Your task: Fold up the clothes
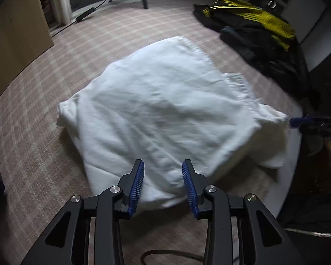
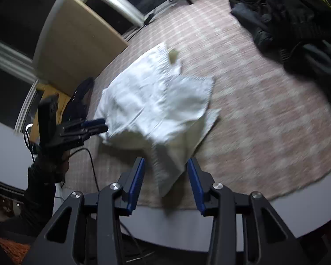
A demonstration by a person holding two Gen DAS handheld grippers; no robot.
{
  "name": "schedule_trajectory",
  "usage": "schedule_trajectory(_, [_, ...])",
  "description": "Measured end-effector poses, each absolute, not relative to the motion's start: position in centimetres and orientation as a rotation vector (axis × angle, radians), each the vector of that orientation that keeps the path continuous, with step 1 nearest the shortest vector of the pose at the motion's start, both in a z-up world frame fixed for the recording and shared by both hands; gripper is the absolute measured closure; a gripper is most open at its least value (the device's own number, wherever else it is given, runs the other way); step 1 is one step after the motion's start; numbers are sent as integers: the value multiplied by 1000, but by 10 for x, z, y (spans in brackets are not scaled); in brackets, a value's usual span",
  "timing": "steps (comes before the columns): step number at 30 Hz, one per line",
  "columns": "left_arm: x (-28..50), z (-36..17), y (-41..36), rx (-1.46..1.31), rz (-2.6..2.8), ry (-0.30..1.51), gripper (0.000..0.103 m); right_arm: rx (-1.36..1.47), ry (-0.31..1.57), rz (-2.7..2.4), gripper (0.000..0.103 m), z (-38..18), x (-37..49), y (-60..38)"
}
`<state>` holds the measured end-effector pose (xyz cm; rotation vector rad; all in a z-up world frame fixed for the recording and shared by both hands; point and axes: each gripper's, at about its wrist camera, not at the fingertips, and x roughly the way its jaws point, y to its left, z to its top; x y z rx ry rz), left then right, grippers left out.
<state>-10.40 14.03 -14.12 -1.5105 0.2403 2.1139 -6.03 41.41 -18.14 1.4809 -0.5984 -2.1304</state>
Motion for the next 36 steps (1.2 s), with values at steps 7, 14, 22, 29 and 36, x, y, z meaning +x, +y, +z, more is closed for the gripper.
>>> schedule_trajectory(7, [-112, -166, 140, -1588, 2058, 263, 64, 1530, -305, -2149, 63, -214, -63, 381])
schedule_trajectory(14, [-107, -168, 140, -1574, 2054, 295, 61, 1510, -164, -2300, 63, -186, -54, 360])
schedule_trajectory(22, [-109, -168, 139, -1547, 2039, 283, 60, 1586, -69, -2270, 100, -195, -52, 356])
schedule_trajectory(29, [-109, -168, 130, -1530, 2017, 248, 60, 1375, -660, -2130, 100, -160, -51, 416])
schedule_trajectory(36, [-109, -167, 128, -1538, 2004, 237, 60, 1537, -763, -2027, 100, -217, -44, 421])
